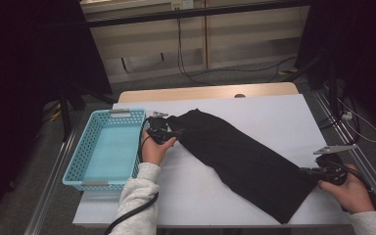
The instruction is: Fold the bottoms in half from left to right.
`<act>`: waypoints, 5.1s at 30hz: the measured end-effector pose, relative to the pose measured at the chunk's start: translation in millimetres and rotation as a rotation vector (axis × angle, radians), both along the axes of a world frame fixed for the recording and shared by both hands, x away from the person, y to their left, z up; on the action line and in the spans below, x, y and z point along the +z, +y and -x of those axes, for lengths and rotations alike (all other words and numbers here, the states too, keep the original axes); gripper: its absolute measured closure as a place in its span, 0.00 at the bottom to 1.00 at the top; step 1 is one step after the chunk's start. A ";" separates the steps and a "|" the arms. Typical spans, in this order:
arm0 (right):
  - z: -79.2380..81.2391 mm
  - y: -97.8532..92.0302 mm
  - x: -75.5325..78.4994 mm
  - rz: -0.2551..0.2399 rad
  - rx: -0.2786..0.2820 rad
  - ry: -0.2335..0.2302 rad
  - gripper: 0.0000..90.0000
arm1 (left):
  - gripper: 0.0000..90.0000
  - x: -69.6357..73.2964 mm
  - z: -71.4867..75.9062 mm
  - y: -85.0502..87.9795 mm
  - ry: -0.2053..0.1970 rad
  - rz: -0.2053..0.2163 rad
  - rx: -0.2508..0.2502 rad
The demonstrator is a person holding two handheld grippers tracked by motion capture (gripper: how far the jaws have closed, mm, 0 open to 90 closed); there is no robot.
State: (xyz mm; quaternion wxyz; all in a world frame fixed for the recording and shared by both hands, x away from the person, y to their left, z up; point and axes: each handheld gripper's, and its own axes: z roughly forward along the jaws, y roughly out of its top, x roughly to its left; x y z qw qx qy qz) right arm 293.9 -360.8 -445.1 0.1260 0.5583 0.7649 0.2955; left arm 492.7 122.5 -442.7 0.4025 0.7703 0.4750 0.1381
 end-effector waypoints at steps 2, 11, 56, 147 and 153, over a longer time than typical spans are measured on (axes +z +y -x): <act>-3.1 -7.9 1.2 0.032 -0.029 -0.014 0.99 | 0.23 -0.5 -0.9 2.0 0.006 0.003 0.009; -12.6 -9.0 0.5 0.077 -0.001 -0.049 0.85 | 0.23 -10.8 -13.0 5.9 0.028 -0.046 0.054; -7.3 128.9 -3.8 -0.050 0.317 -0.148 0.44 | 0.97 6.1 -34.8 2.2 0.055 0.019 0.171; -12.8 117.6 -0.6 -0.087 0.257 -0.241 0.19 | 0.97 9.7 -35.9 11.3 0.145 0.093 0.208; -13.5 114.9 -1.2 -0.091 0.251 -0.238 0.18 | 0.97 22.5 -37.9 21.4 0.110 0.091 0.234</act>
